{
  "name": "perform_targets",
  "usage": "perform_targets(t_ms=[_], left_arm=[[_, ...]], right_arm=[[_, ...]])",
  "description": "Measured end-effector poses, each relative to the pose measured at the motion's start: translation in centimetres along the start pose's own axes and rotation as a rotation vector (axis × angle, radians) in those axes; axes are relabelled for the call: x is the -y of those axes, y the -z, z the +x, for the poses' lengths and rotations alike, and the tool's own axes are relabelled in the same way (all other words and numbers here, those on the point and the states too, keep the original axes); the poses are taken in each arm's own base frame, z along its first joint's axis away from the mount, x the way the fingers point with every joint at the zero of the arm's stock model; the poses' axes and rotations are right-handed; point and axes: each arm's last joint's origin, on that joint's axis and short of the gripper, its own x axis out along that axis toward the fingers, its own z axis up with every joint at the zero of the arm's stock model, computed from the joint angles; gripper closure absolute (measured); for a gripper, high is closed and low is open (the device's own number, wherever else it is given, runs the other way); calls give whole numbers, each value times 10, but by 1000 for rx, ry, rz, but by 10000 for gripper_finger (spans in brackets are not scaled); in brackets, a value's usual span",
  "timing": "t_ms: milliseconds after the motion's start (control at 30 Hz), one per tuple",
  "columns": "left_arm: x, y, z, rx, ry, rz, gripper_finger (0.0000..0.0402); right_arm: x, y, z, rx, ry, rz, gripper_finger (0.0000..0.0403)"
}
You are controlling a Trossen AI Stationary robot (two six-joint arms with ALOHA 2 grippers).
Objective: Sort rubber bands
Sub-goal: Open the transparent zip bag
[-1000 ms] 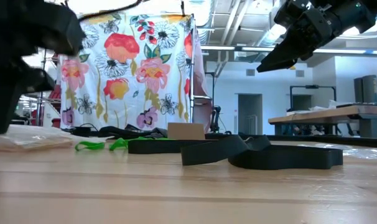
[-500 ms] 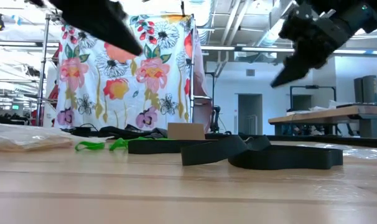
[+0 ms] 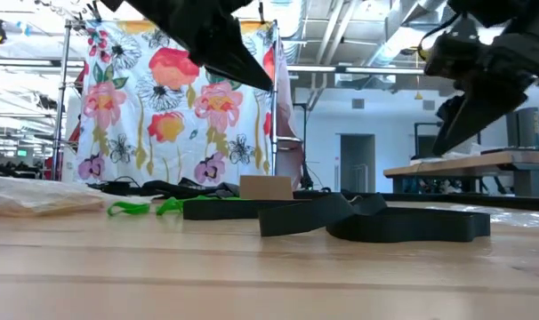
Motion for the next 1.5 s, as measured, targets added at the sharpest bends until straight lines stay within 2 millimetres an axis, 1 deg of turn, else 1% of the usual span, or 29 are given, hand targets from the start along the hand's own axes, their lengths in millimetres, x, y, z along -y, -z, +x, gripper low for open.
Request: perform_targets(t_ms=[133,267,367,433,567,633,733,867,1000,1067,1133,1233,1267,1367,1400,1500], left_arm=[[-1,-3,1,34,6,56,338],[6,-4,-1,55,121,95,338],[14,-5,-3,67,161,129,338],[17,-4,-4,65,172,161,338],[21,-5,-5,71,179,169,338],[23,-5,-6,72,185,172,338],[25,-4,-7,65,192,178,338],[27,-2,-9,42,201,192,338],[29,1,-14,9,201,242,338],[27,-1,-17,16,183,242,338],[26,-1,-18,11,170,234,338],[25,-2,-21,14,161,219,338],[25,-2,-21,18,160,217,338],[25,-1,-21,5,159,210,338],[25,-1,-21,-2,158,205,338],[23,2,-25,-48,133,179,338]], right_arm=[[-6,9,6,38,-43,-134,173],[-10,14,10,91,-71,-207,182],[-11,14,16,133,-80,-226,197],[-10,16,21,107,-71,-231,208],[-9,17,38,67,-52,-223,228],[-8,16,48,65,-39,-211,234],[-5,14,60,9,-17,-194,238],[-6,19,73,-151,-68,-131,239],[-5,17,81,-202,-40,-135,245],[-5,14,83,-225,-28,-155,263],[-6,10,84,-249,-19,-168,298],[-9,-1,78,-279,-3,-190,373],[-11,-4,75,-288,6,-208,387],[-24,-20,63,-241,54,-237,393],[-28,-23,57,-240,80,-248,396],[-42,-21,39,-254,210,-304,400]])
